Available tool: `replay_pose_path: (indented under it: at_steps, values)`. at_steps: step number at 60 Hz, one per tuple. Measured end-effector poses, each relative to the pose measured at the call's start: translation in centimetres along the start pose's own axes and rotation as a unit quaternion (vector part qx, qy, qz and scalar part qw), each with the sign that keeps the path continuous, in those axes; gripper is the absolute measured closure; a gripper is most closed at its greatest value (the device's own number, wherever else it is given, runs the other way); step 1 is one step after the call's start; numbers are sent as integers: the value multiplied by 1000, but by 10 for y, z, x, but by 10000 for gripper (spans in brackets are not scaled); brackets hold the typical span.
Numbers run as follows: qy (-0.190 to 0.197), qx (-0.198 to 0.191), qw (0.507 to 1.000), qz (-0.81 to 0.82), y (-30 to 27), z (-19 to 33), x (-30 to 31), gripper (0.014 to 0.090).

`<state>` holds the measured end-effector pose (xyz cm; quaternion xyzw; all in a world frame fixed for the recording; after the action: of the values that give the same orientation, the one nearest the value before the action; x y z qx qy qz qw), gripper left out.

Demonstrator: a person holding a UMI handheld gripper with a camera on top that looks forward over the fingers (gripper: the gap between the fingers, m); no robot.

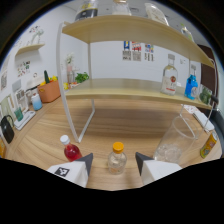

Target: Make me a cup of Vodka Sunrise.

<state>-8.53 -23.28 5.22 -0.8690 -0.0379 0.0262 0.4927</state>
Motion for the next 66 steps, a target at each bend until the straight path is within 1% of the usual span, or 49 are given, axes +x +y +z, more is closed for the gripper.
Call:
replay_pose_path:
  at_steps: [1, 3, 13, 19, 24, 28, 33, 39, 44, 50, 60, 66]
  values:
    - [0, 3, 1000, -1, -3, -4, 1, 214]
    - [-2, 11, 1000, -3, -11, -14, 0, 187]
    - [-12, 56, 998, -14, -51, -75, 10, 186]
    - [-9, 62, 998, 5, -57, -106, 30, 187]
    - [8, 58, 998, 15, -49, -124, 56, 185]
    - [25, 47, 998, 18, -44, -136, 79, 184]
    - [39, 45, 998, 28, -55, -152, 101, 188]
    - [48, 69, 996, 39, -100, -172, 126, 188]
    - [62, 113, 991, 33, -157, -186, 150, 188]
    - [65, 157, 985, 30, -227, -194, 168, 189]
    - [60, 203, 977, 30, -306, -177, 191, 190]
    - [65, 208, 976, 23, -327, -148, 205, 192]
